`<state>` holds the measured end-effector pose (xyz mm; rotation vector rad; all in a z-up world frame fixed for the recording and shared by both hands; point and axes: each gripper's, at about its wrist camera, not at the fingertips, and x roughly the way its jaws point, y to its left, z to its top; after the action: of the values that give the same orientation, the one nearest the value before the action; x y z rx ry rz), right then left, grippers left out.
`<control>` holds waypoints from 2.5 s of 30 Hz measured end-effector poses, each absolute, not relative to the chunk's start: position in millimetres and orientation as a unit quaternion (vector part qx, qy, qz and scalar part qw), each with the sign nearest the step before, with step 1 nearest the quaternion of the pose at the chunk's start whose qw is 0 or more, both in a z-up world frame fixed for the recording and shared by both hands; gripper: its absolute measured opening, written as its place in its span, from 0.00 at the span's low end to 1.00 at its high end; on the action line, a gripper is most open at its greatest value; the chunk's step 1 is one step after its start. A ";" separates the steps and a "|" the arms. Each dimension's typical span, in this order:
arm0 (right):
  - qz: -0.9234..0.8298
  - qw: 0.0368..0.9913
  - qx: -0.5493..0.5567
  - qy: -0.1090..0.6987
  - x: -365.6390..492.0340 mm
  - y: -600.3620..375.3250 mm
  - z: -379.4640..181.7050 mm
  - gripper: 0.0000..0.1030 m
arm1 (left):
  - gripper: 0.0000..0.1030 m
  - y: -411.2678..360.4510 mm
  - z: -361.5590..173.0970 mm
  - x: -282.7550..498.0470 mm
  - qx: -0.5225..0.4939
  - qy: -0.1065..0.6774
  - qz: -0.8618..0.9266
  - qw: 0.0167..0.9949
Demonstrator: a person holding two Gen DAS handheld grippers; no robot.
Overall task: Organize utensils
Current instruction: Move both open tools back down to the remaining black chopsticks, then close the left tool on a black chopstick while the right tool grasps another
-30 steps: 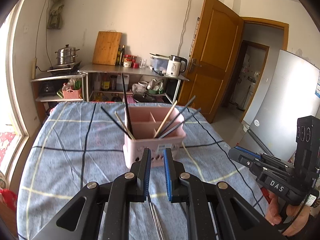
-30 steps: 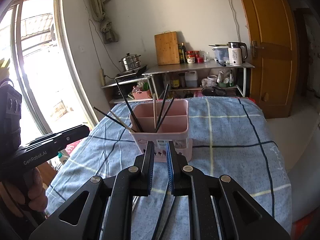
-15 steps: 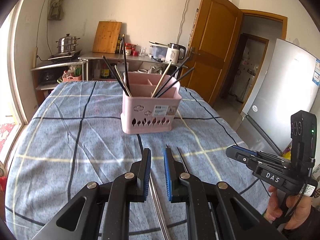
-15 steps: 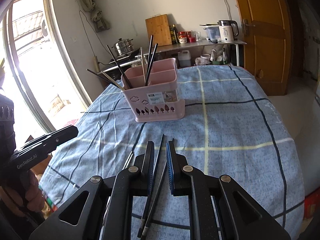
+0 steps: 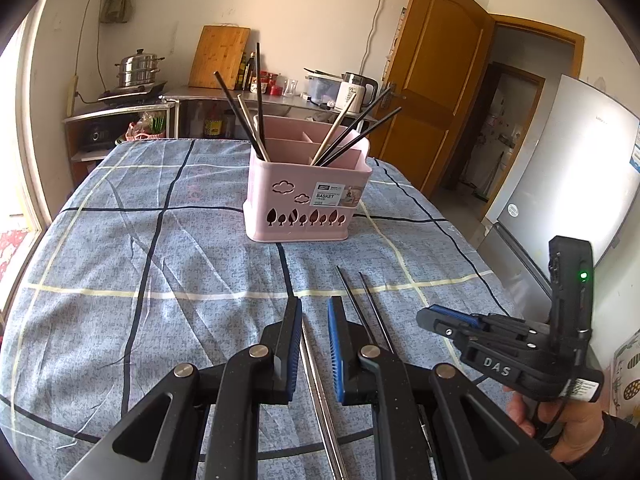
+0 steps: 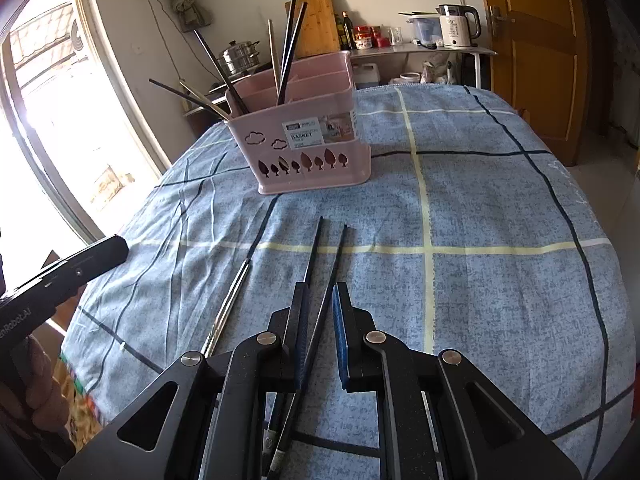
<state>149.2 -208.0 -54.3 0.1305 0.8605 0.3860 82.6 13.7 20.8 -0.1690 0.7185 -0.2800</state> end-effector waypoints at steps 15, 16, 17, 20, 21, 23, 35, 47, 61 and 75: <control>0.177 0.868 0.046 0.462 178.6 -191.6 -89.9 0.12 | 0.13 14.7 5.7 105.7 -0.091 0.374 -0.136 0.913; 0.178 0.868 0.045 0.461 178.7 -191.8 -90.2 0.12 | 0.13 12.8 4.3 108.1 -0.091 0.377 -0.137 0.911; 0.177 0.869 0.041 0.461 178.1 -193.1 -90.0 0.09 | 0.13 10.2 2.7 111.2 -0.091 0.380 -0.139 0.910; 0.179 0.868 0.040 0.462 179.5 -198.3 -89.9 0.08 | 0.13 3.2 -0.7 119.0 -0.090 0.386 -0.146 0.906; 0.179 0.868 0.039 0.462 179.3 -202.9 -89.5 0.08 | 0.13 0.1 -2.3 121.9 -0.091 0.388 -0.150 0.905; 0.180 0.868 0.036 0.462 179.5 -210.4 -89.0 0.08 | 0.13 -7.2 -6.5 127.8 -0.092 0.395 -0.159 0.900; 0.162 0.870 0.040 0.464 186.4 -254.8 -89.1 0.08 | 0.14 -63.9 -50.2 179.4 -0.089 0.462 -0.179 0.864; 0.139 0.873 0.050 0.465 203.9 -265.9 -89.1 0.09 | 0.26 -87.1 -68.0 200.3 -0.070 0.470 -0.144 0.868; 0.116 0.872 0.038 0.474 222.0 -256.9 -89.9 0.09 | 0.07 -92.3 -70.4 199.5 -0.027 0.463 -0.111 0.879; 0.140 0.881 0.058 0.448 219.3 -259.9 -62.7 0.06 | 0.05 -85.5 -42.1 200.2 -0.069 0.449 -0.144 0.879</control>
<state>219.3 -259.9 -62.7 0.1206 0.9342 0.2924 200.2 -85.5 -42.1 -0.1443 0.9352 -0.3001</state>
